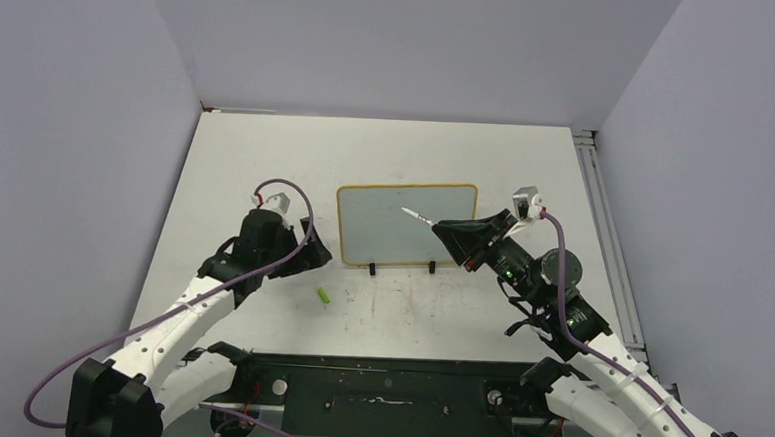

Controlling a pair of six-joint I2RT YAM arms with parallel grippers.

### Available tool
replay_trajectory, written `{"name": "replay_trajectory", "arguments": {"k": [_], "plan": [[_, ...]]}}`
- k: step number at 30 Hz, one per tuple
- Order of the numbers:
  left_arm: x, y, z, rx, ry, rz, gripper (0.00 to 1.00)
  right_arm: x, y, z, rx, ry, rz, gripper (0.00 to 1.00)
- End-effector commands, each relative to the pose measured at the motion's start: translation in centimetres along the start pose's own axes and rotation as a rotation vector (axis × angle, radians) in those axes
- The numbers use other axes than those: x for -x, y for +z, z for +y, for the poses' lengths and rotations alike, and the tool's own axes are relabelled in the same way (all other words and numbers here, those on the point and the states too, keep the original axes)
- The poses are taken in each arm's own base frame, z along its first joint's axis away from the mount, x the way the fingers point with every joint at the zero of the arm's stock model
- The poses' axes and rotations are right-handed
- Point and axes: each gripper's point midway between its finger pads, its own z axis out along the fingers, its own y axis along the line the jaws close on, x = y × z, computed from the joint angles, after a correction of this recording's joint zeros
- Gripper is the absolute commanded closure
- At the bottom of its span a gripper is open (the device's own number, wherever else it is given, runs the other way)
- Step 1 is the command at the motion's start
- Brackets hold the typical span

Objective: Write a sentence on the whiteboard
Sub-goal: Place the pen cap at the center of the board, then write a sentence on the whiteboard.

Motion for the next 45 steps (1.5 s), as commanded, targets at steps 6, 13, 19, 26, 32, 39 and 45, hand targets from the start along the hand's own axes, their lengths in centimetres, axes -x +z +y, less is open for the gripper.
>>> {"name": "replay_trajectory", "arguments": {"k": [6, 13, 19, 26, 32, 39, 45], "plan": [[6.9, -4.1, -3.4, -0.186, 0.088, -0.1, 0.11, 3.2, -0.6, 0.0, -0.047, -0.03, -0.097, 0.95], [12.6, -6.2, -5.3, -0.221, 0.206, -0.239, 0.11, 2.6, -0.3, -0.9, -0.083, -0.023, -0.082, 0.95], [17.5, -7.6, -7.6, -0.235, 0.309, -0.347, 0.1, 2.1, 0.3, -2.0, -0.136, -0.013, -0.058, 0.95], [18.0, -8.3, -13.0, -0.562, 0.458, -0.339, 0.11, -0.2, 1.9, -2.7, -0.167, -0.014, 0.006, 0.95], [14.5, -8.2, -14.1, -0.787, 0.537, -0.242, 0.11, -3.3, 3.8, -0.8, -0.201, -0.133, 0.076, 0.95], [12.6, -5.2, -12.1, -0.793, 0.509, -0.095, 0.14, -6.9, 7.1, 1.4, -0.203, -0.235, 0.137, 0.95], [12.7, -3.0, -10.5, -0.703, 0.485, -0.077, 0.24, -7.5, 8.8, 1.1, -0.225, -0.225, 0.107, 0.95]]}}
